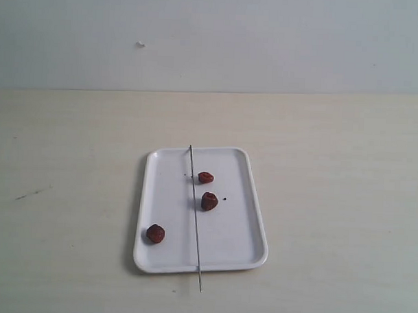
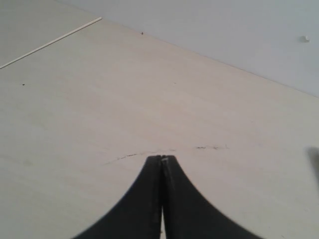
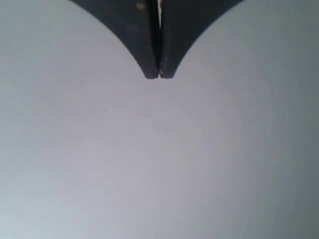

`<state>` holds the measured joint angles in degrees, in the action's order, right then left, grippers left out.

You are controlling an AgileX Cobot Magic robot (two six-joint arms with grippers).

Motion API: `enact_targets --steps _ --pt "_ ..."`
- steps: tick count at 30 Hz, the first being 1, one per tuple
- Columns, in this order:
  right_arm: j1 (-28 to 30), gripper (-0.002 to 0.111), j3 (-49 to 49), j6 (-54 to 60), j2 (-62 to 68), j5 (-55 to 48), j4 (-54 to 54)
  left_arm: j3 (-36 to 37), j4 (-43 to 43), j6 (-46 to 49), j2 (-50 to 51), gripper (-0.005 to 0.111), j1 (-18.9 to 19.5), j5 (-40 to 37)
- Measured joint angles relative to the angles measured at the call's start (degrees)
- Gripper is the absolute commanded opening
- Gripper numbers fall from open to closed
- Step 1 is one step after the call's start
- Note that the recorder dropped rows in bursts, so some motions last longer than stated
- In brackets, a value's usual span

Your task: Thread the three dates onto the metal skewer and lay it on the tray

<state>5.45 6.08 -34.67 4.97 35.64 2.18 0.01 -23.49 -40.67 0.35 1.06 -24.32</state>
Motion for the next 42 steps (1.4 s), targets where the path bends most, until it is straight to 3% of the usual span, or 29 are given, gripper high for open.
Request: enact_targets --steps 4,5,9,12,16,18,22,27,32,37,42 --pt "0.0 0.000 11.9 0.0 8.5 -5.9 2.3 0.0 0.0 0.0 0.0 0.000 0.0 0.0" --pt "0.0 0.000 18.1 -2.6 15.6 -11.1 8.8 0.0 0.0 0.0 0.0 0.000 0.0 0.0" --pt "-0.6 0.000 26.9 -16.1 32.9 -16.6 27.4 0.0 0.0 0.0 0.0 0.000 0.0 0.0" --pt "-2.1 0.000 33.9 -30.3 46.6 -19.1 45.8 0.0 0.0 0.0 0.0 0.000 0.0 0.0" --pt "-5.3 0.000 41.4 -62.7 62.2 -19.9 81.5 0.0 0.0 0.0 0.0 0.000 0.0 0.0" --pt "-6.5 0.000 44.9 -72.7 68.0 -16.0 90.6 0.0 0.0 0.0 0.0 0.000 0.0 0.0" --pt "-8.7 0.000 49.8 -77.6 75.6 -8.2 96.0 0.0 0.0 0.0 0.0 0.000 0.0 0.0" --pt "-11.5 0.000 51.9 -68.7 80.1 -4.8 97.1 0.0 0.0 0.0 0.0 0.000 0.0 0.0" --pt "-11.6 0.000 51.9 -66.9 80.4 -7.6 97.7 0.0 0.0 0.0 0.0 0.000 0.0 0.0" --pt "-11.8 0.000 51.9 -73.7 80.3 -10.7 97.7 0.0 0.0 0.0 0.0 0.000 0.0 0.0" --pt "-18.3 0.000 51.9 -67.7 80.3 -9.8 97.7 0.0 0.0 0.0 0.0 0.000 0.0 0.0"
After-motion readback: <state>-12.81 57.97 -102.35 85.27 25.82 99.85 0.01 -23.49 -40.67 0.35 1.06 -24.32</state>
